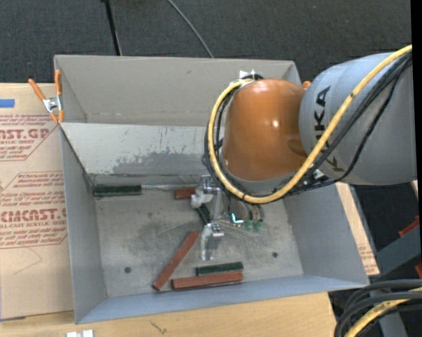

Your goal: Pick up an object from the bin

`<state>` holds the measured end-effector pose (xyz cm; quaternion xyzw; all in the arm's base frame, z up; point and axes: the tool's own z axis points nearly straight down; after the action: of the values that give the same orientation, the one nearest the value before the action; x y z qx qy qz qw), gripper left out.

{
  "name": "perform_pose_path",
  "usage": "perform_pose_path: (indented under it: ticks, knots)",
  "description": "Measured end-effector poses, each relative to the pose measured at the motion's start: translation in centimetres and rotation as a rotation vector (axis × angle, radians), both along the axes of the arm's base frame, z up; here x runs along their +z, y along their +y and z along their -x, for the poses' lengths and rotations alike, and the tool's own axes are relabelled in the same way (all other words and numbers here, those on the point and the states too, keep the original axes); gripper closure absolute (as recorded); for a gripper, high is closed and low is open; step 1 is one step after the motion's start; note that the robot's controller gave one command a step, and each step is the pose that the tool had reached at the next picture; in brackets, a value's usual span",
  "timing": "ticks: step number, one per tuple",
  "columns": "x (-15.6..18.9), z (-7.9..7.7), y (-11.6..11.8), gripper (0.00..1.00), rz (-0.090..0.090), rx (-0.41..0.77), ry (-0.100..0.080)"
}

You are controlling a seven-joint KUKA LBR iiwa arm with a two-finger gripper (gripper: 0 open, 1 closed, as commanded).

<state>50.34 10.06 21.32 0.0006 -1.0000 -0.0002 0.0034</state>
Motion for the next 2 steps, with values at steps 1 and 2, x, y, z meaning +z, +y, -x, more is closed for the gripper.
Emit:
perform_pose_path:
  ticks: [1,2]
  knots:
    - [0.4,-0.2,-0.1,0.0,-0.001,-0.001,-0.008]
    - [-4.0,-1.2,0.2,0.0,-0.001,0.11,-0.012]
